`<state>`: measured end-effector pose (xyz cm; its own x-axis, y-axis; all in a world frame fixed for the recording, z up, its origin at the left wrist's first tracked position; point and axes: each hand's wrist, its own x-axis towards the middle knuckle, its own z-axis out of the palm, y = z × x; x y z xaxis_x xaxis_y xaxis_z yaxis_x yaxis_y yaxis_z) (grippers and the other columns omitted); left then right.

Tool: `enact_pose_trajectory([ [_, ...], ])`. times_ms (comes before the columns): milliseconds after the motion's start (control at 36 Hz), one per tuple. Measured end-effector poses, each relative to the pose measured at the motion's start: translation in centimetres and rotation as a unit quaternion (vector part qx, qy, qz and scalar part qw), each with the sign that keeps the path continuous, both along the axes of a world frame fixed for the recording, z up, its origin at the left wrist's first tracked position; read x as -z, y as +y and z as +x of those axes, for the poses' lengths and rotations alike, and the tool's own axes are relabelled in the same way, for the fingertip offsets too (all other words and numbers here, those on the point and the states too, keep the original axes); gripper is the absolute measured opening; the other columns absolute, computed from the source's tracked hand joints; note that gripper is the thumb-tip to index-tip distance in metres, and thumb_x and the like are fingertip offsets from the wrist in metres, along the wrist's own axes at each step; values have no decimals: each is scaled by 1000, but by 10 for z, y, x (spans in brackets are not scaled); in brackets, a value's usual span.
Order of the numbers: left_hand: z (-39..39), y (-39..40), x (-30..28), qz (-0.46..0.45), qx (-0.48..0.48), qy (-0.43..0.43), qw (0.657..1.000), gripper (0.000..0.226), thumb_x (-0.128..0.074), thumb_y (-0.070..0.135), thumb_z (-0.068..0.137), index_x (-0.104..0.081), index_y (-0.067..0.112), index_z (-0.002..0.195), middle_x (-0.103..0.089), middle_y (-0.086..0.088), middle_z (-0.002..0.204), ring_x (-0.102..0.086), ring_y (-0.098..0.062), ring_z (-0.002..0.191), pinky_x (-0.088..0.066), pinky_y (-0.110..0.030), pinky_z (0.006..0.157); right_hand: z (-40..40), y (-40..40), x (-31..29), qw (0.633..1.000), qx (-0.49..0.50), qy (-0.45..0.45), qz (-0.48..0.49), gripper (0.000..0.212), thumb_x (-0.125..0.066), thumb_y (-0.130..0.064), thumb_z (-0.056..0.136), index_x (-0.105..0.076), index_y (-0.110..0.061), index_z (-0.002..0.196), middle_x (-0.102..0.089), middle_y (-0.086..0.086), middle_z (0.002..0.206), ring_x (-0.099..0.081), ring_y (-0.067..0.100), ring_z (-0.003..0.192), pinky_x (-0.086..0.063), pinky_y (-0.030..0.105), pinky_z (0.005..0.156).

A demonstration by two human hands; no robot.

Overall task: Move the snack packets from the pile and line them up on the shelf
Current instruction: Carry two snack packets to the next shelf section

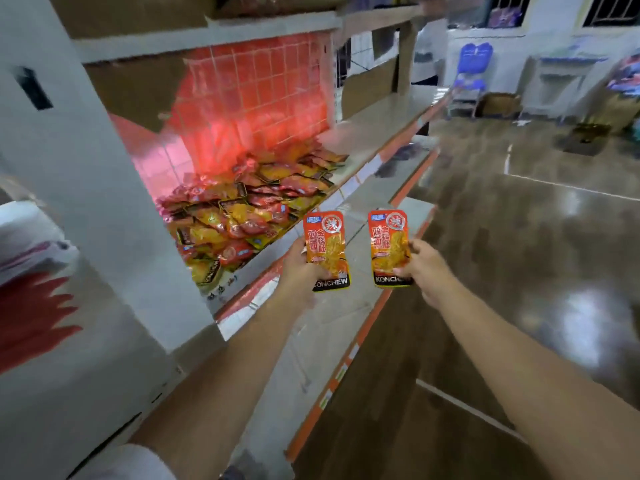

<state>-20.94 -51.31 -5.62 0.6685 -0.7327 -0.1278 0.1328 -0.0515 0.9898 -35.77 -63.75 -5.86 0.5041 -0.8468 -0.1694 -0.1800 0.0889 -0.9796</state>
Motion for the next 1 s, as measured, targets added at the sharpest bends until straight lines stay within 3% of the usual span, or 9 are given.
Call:
enact_pose_trajectory([
  [56, 3, -18, 0, 3, -24, -12, 1000, 64, -56, -24, 69, -48, 13, 121, -63, -5, 97, -60, -24, 93, -48, -37, 84, 7, -24, -2, 1000, -27, 9, -14, 53, -51, 25, 74, -54, -7, 116, -59, 5, 103, -54, 20, 97, -43, 26, 78],
  [194, 7, -61, 6, 12, -84, -19, 996, 67, -57, -25, 67, -49, 11, 123, -64, -7, 101, -59, -26, 98, -47, -40, 88, 19, -77, -4, 995, -87, 33, -25, 57, -52, 20, 80, -47, -7, 130, -57, 5, 111, -52, 19, 98, -44, 29, 81],
  [333, 1, -110, 6, -7, -98, -25, 995, 61, -61, -21, 61, -54, 9, 113, -64, -8, 94, -59, -25, 91, -49, -33, 80, 20, -130, -4, 992, -123, 9, -5, 51, -47, 25, 76, -53, -13, 109, -61, 7, 98, -59, 14, 78, -47, 20, 62],
  [472, 1, -176, 10, -2, -95, -31, 995, 56, -56, -24, 69, -53, 19, 104, -64, -4, 94, -59, -24, 92, -47, -30, 78, 24, -193, -1, 991, -135, 20, -5, 49, -51, 21, 77, -53, -16, 110, -62, 2, 92, -59, 19, 88, -44, 25, 65],
  [583, 10, -239, 19, 14, -85, -35, 996, 56, -61, -19, 67, -53, 31, 91, -64, 3, 94, -58, -25, 101, -46, -39, 92, 30, -251, 3, 991, -129, 32, -9, 45, -51, 18, 80, -51, -15, 110, -60, 0, 90, -57, 15, 84, -42, 25, 64],
  [667, 20, -293, 24, 4, -87, -35, 996, 58, -62, -18, 67, -53, 24, 105, -64, -1, 96, -59, -28, 102, -46, -44, 95, 38, -299, 8, 993, -114, 31, -11, 43, -51, 16, 81, -49, -17, 109, -59, -1, 90, -56, 17, 90, -43, 28, 73],
  [778, 44, -371, 22, -13, -56, -35, 998, 57, -63, -19, 66, -55, 22, 104, -67, 0, 95, -60, -26, 100, -46, -42, 94, 52, -369, 4, 995, -91, 27, -15, 44, -50, 15, 83, -47, -22, 108, -57, -7, 86, -52, 6, 78, -38, 21, 63],
  [889, 69, -459, 10, -13, -28, -51, 998, 58, -65, -19, 64, -54, 9, 114, -67, -10, 104, -61, -30, 103, -46, -43, 95, 67, -443, -1, 997, -58, 42, -23, 49, -55, 15, 79, -52, -13, 119, -59, 6, 103, -54, 21, 95, -41, 28, 81],
  [1000, 79, -540, -4, -22, 18, -51, 998, 56, -67, -15, 59, -55, 14, 106, -66, -3, 92, -61, -25, 93, -47, -37, 86, 75, -512, -14, 999, -32, 6, 10, 52, -65, 8, 65, -53, -11, 112, -60, 3, 91, -57, 26, 94, -47, 33, 86],
])
